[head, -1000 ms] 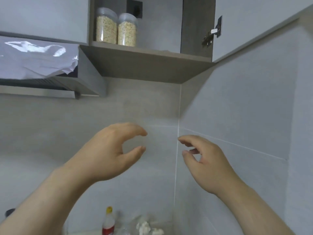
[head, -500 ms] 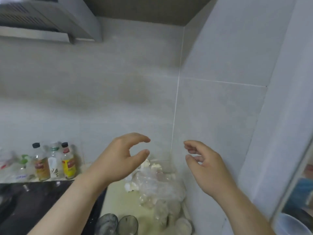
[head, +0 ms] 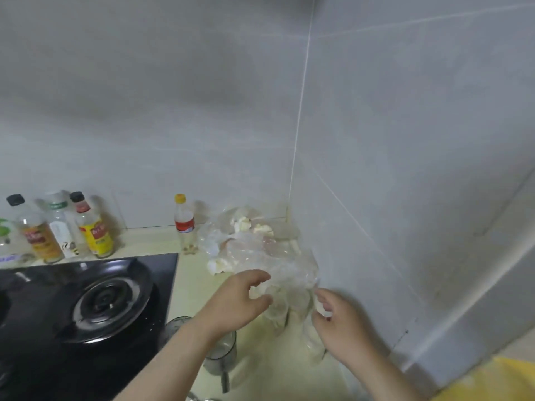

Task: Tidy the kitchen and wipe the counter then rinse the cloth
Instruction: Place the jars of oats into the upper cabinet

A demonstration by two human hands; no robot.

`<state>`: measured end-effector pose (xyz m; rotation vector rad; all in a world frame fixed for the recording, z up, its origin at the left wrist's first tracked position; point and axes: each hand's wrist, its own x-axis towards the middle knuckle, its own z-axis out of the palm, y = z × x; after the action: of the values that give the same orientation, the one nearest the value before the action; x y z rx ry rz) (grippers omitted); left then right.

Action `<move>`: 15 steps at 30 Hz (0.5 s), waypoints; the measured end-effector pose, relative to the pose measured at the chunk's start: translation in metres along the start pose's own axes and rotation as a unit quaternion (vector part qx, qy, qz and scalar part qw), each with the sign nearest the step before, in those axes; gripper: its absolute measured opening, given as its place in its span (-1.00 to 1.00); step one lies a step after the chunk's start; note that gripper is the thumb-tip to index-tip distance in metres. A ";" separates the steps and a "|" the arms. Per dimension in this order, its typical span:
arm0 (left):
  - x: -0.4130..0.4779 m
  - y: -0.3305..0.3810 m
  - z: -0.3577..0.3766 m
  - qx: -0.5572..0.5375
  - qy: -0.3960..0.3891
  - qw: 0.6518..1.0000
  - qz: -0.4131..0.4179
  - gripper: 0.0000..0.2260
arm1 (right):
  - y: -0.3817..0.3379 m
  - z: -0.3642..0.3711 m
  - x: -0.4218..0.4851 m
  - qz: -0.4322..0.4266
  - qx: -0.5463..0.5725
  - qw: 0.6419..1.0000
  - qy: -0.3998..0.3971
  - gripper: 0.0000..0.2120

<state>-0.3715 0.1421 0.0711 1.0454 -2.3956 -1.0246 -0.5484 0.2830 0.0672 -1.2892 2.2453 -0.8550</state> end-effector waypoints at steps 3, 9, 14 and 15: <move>0.023 -0.024 0.025 0.008 -0.059 0.998 -0.037 -0.45 | 0.018 0.022 0.013 0.037 -0.095 0.994 -0.046 -0.53; 0.066 -0.051 0.065 0.036 -0.169 0.980 -0.095 -0.19 | 0.076 0.076 0.046 0.082 -0.271 0.952 -0.116 -0.55; 0.092 -0.052 0.088 0.117 -0.231 0.957 -0.129 -0.33 | 0.117 0.112 0.062 0.103 -0.246 0.962 -0.060 -0.66; 0.096 -0.052 0.092 0.128 -0.230 0.955 -0.132 -0.40 | 0.110 0.109 0.058 0.084 -0.234 0.968 -0.037 -0.77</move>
<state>-0.4602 0.0913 -0.0285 1.3746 -2.8813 -1.1749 -0.5781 0.2412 -0.0903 -1.2646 2.5426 -0.2123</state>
